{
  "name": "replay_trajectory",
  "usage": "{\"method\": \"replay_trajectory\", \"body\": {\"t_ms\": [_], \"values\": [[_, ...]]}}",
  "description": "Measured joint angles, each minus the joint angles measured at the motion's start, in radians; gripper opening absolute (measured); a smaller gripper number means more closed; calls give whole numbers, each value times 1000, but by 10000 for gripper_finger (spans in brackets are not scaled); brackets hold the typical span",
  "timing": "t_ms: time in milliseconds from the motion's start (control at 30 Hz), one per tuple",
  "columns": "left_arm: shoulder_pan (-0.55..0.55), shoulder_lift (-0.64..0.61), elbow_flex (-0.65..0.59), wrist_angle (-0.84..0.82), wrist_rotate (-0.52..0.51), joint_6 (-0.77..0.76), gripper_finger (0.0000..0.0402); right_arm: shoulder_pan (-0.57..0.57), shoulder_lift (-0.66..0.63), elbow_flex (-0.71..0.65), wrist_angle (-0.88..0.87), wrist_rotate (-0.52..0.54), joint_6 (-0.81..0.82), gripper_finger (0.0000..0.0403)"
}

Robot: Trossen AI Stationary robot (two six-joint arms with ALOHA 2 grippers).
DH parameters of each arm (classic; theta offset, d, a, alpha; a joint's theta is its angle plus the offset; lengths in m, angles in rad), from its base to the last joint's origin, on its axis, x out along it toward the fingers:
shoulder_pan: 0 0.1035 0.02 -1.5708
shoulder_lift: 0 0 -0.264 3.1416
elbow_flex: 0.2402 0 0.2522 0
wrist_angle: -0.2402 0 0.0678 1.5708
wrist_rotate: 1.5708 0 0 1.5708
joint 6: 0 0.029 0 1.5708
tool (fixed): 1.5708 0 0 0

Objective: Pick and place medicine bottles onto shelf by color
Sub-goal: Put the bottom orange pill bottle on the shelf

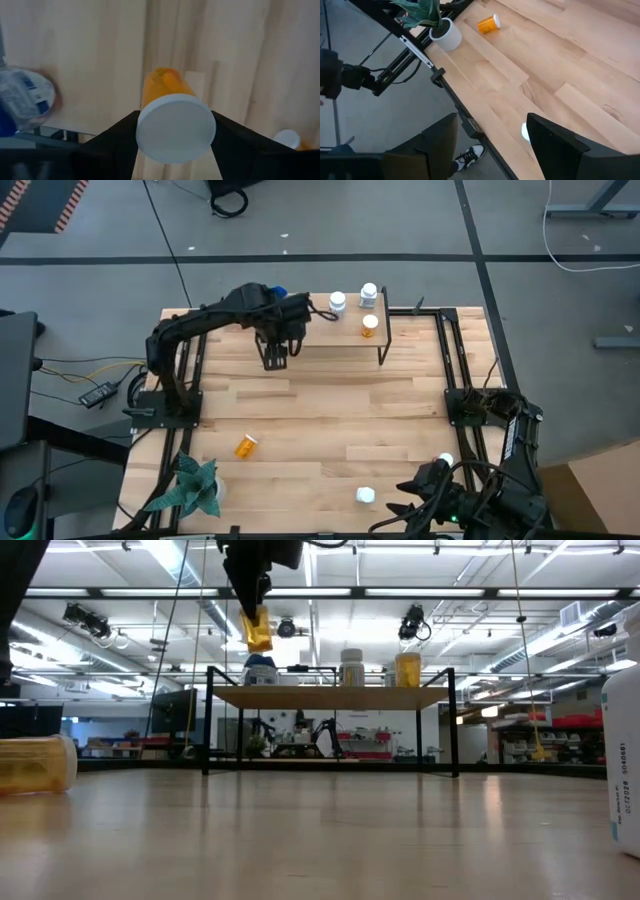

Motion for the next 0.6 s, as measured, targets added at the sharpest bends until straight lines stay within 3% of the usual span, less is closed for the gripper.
{"method": "replay_trajectory", "body": {"t_ms": [300,600], "values": [[117,0,0,0,-1,135,237,-15,0,0,0,71,-6,245],[177,0,0,0,0,207,226,-97,0,0,0,74,-92,245]]}}
